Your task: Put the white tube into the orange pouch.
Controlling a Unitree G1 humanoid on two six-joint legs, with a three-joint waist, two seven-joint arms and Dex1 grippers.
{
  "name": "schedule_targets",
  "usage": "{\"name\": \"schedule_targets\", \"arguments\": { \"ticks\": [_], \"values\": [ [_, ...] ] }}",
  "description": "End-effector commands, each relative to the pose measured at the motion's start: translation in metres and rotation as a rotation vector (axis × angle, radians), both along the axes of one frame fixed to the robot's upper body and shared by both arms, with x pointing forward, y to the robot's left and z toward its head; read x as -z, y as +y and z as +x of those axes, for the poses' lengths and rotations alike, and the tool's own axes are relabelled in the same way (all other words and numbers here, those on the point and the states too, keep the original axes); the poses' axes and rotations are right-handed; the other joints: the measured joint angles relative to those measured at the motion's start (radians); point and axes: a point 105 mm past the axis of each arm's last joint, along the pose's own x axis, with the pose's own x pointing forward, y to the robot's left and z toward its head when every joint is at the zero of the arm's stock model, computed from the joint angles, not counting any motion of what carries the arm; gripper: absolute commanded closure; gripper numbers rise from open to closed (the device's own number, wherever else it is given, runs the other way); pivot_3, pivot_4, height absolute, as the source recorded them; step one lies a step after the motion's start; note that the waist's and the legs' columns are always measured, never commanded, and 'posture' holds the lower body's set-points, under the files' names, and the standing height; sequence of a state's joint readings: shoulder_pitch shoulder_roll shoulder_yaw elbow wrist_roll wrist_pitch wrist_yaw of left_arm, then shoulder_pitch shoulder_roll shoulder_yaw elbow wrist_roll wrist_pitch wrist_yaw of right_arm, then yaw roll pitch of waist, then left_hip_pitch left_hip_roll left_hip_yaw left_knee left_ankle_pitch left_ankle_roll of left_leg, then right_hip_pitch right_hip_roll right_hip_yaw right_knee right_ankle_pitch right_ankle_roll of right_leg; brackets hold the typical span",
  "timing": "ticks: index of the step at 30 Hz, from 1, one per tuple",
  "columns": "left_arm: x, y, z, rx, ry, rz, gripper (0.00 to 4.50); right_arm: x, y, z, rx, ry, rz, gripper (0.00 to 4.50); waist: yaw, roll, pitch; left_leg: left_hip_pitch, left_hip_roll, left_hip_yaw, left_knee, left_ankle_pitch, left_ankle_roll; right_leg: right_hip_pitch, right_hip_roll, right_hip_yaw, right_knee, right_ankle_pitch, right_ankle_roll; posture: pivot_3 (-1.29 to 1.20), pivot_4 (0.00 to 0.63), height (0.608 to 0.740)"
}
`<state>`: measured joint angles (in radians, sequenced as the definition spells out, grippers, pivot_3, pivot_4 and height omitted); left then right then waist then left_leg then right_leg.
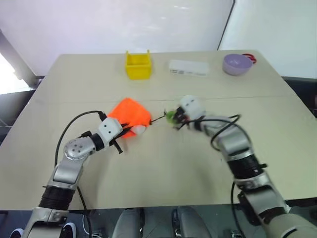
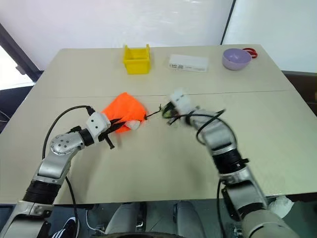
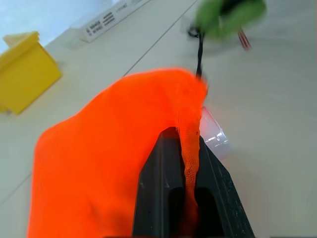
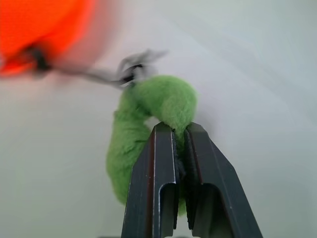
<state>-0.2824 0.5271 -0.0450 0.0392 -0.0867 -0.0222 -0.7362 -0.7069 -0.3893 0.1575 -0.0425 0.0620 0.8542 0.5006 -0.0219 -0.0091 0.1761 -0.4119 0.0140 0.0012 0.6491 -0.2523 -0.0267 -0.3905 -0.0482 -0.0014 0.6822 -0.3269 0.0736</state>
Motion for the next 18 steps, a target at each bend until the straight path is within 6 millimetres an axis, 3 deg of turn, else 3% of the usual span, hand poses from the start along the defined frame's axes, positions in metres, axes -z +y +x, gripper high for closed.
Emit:
{"name": "schedule_targets", "arguments": {
  "ticks": [1,7,17,18],
  "values": [
    [-0.011,0.004,0.004,-0.028,-0.04,-0.017,4.5,-0.039,0.006,-0.003,-0.048,-0.095,0.065,4.47,-0.002,0.0,0.0,0.0,0.001,0.0,-0.001,0.0,0.0,-0.001,0.002,0.0,0.0,0.0,0.0,0.0,0.15,0.74],
    [-0.009,0.0,0.004,-0.026,-0.035,-0.04,4.5,-0.078,0.023,-0.01,-0.139,-0.205,0.141,4.47,0.002,0.0,0.0,0.0,0.002,0.0,-0.002,0.0,0.0,-0.002,0.003,0.0,0.001,-0.001,-0.002,0.0,0.15,0.74],
    [-0.005,0.004,0.002,-0.038,0.004,-0.087,4.5,-0.101,0.035,-0.018,-0.207,-0.286,0.198,4.47,0.007,0.0,0.0,0.0,0.001,0.0,-0.001,0.0,0.0,-0.001,0.001,0.0,0.001,-0.001,-0.002,0.0,0.15,0.74],
    [-0.006,0.005,0.003,-0.034,0.02,-0.134,4.24,-0.102,0.035,-0.018,-0.205,-0.29,0.197,4.5,0.005,0.0,0.0,0.0,0.001,0.0,-0.001,0.0,0.0,-0.001,0.001,0.0,0.001,-0.001,-0.002,0.0,0.15,0.74]
  ]
}}
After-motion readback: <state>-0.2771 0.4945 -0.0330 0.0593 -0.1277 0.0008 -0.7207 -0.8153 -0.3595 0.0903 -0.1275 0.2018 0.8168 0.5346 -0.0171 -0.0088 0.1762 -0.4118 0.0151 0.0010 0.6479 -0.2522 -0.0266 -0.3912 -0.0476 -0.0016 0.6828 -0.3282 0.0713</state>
